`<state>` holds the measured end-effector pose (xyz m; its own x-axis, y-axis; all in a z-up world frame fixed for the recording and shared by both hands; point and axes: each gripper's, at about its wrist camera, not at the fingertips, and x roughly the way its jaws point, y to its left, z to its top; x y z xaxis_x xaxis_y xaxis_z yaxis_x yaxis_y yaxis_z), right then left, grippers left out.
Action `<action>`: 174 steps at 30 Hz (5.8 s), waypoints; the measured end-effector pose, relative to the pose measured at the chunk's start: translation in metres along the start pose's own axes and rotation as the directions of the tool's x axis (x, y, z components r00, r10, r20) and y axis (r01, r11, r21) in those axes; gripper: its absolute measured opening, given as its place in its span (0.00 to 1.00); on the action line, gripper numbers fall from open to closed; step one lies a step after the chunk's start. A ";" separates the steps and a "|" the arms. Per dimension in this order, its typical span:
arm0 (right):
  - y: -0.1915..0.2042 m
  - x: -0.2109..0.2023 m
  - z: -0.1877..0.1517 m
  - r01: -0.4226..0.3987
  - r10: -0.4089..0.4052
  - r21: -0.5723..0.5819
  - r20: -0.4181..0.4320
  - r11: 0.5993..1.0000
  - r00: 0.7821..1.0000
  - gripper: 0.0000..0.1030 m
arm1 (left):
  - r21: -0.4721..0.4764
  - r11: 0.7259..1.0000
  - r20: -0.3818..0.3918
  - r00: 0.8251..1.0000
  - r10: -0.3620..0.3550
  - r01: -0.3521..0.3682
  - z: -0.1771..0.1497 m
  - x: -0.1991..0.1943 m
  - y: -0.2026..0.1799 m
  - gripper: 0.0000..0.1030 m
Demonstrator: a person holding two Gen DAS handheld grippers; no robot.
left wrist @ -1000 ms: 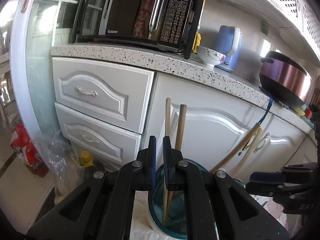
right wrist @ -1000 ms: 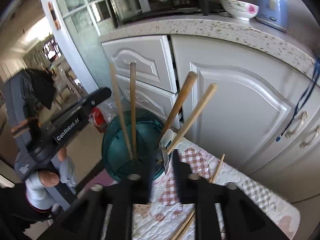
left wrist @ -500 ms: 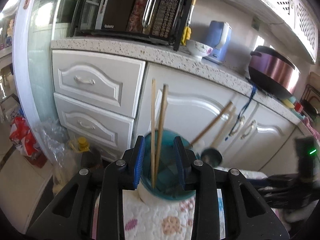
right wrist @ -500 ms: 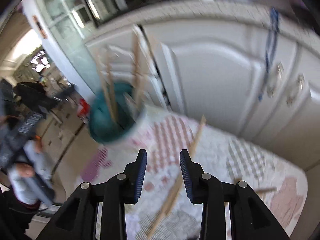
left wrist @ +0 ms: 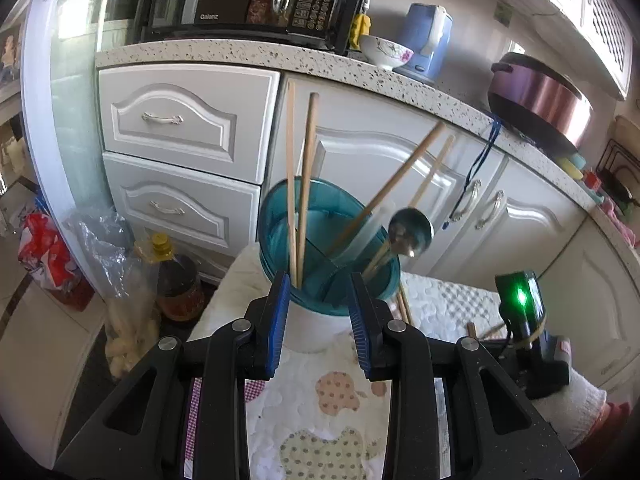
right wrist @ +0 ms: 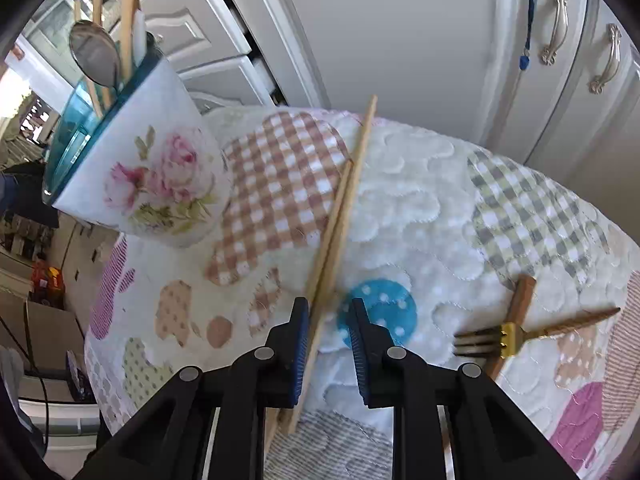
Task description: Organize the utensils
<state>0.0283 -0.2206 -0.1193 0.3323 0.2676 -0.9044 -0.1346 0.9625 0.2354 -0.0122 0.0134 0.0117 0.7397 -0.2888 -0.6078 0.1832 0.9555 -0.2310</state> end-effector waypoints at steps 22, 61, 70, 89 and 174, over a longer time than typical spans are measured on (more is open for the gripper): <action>-0.017 -0.031 -0.095 -0.128 0.138 0.128 -0.069 0.983 0.988 0.05 | 0.071 0.995 -0.117 0.991 -0.064 0.073 -0.028 0.022 -0.030 0.28; -0.049 -0.024 -0.043 -0.073 0.075 0.102 -0.017 0.992 0.997 0.08 | 0.039 0.988 -0.474 0.873 -0.113 0.149 -0.076 0.140 -0.098 0.06; -0.034 -0.031 -0.070 -0.131 0.136 0.053 -0.088 0.990 0.987 0.07 | 0.073 0.979 -0.554 0.824 -0.120 0.191 -0.110 0.082 -0.072 0.04; -0.020 -0.013 -0.033 -0.046 0.044 -0.032 -0.079 0.998 0.996 0.07 | 0.158 0.976 -0.535 0.844 -0.042 0.149 -0.088 0.129 -0.106 0.04; 0.060 -0.155 0.104 -0.203 0.230 -0.124 0.265 0.971 0.936 0.39 | 0.009 1.000 -0.004 1.000 0.027 -0.027 0.091 0.042 0.012 0.12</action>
<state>0.0654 -0.1995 0.0721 0.5278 0.4833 -0.6985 -0.3141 0.8751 0.3682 0.0805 0.0185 0.0523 0.7419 -0.2630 -0.6167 0.1687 0.9635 -0.2080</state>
